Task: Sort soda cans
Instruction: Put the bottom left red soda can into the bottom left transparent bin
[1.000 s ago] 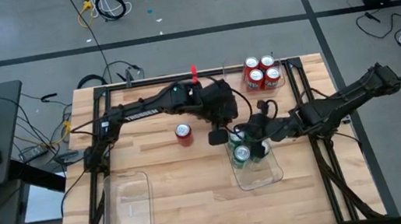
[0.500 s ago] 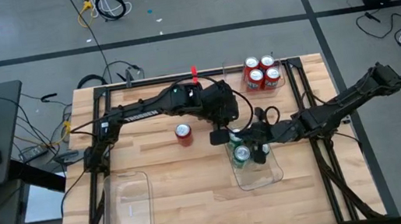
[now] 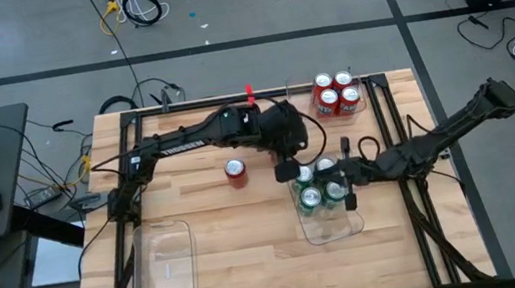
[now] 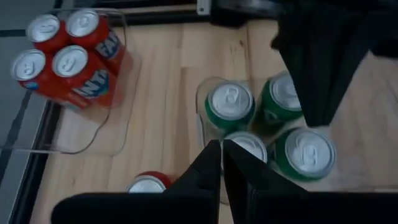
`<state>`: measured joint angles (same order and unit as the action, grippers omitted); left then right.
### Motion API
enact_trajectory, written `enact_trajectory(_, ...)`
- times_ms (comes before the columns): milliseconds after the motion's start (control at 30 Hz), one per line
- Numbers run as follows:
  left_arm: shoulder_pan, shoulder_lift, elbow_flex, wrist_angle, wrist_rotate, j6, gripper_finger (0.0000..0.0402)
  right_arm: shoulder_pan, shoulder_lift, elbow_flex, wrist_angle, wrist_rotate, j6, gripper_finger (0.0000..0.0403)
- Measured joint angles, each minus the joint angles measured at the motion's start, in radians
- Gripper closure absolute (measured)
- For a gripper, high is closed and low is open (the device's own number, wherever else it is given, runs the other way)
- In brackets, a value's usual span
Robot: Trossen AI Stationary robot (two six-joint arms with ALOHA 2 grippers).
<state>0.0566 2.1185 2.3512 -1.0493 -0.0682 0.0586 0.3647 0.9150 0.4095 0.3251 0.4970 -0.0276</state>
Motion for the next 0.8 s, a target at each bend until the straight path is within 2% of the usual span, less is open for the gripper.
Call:
enact_trajectory(300,-0.102,0.000,-0.011,-0.081,-0.152,-0.032,0.0399,0.060,0.000,-0.120,0.171,0.008,0.002,0.0403)
enact_trajectory(567,-0.178,-0.009,-0.035,-0.212,-0.200,-0.187,0.0400,0.092,0.000,-0.122,0.180,0.009,0.005,0.0403)
enact_trajectory(800,-0.250,-0.012,-0.035,-0.213,-0.287,-0.250,0.0401,0.114,0.001,-0.122,0.183,0.009,0.009,0.0403)
